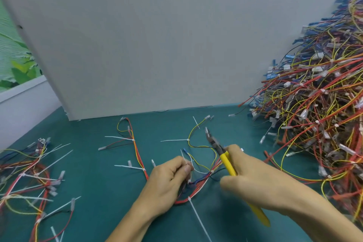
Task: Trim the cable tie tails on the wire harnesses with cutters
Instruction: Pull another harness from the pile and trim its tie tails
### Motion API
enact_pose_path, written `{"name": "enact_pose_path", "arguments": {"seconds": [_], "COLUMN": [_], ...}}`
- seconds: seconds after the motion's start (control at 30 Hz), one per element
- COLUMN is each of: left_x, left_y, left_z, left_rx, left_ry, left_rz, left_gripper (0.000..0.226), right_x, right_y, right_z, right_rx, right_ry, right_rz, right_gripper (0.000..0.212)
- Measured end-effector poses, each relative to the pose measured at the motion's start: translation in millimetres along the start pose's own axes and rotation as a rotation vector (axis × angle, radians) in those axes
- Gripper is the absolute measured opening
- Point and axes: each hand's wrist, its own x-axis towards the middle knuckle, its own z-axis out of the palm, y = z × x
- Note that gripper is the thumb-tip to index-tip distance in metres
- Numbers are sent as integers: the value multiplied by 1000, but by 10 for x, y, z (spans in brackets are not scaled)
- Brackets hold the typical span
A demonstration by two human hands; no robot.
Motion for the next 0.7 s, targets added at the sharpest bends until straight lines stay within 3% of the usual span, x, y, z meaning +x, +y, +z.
{"name": "enact_pose_path", "arguments": {"seconds": [0.23,0.57,0.7], "left_x": [2,-2,-10], "left_y": [-3,21,17], "left_z": [4,86,112], "left_rx": [8,149,163], "left_ry": [16,33,64], "left_rz": [-22,-20,-14], "left_gripper": [22,23,22], "right_x": [49,9,30], "right_y": [10,4,16], "right_z": [163,276,297], "right_rx": [-459,-562,-550], "right_ry": [247,91,56], "right_rz": [-40,15,27], "right_gripper": [33,17,29]}}
